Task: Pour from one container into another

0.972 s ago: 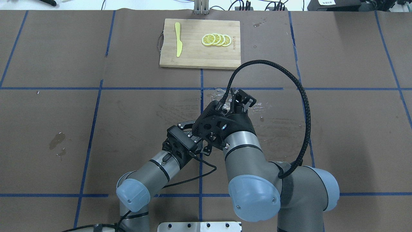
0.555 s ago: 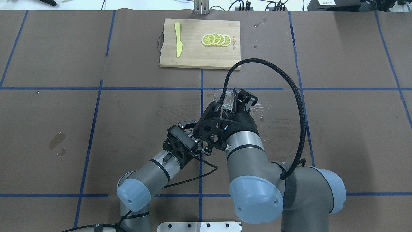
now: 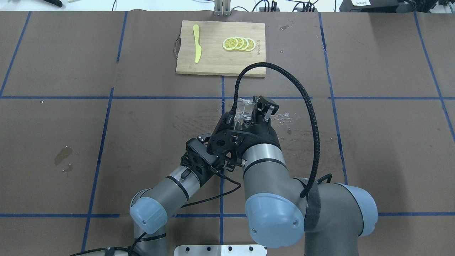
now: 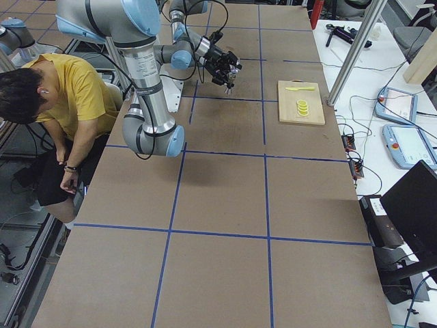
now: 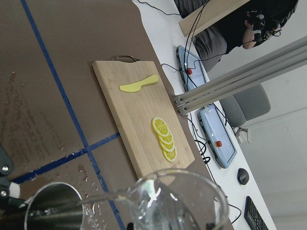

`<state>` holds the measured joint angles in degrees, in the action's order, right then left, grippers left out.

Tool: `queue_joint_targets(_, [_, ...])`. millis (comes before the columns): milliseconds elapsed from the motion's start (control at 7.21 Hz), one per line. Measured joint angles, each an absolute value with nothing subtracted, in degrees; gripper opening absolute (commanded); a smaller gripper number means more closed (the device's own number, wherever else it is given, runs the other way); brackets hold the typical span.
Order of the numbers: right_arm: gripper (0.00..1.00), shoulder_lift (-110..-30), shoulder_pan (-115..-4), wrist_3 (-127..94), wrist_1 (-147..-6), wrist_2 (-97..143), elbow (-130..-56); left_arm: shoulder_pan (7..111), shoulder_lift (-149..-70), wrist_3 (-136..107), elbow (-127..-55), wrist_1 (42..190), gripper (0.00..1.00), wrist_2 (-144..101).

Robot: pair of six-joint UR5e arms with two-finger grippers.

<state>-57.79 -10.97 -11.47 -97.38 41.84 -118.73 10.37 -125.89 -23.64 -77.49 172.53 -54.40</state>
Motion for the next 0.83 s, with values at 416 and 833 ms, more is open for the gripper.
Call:
queue_joint_targets(416, [0.12,-56.59,-10.96,-7.61,-100.99,41.69,-118.87,10.37,-126.03,-23.66,-77.43,172.53,0.00,-54.46])
queue_joint_targets(833, [0.12,-55.98,-11.01,-5.00,-103.88,41.32,-119.18,10.37,-126.12,-23.65,-77.44,172.53,0.00,-54.47])
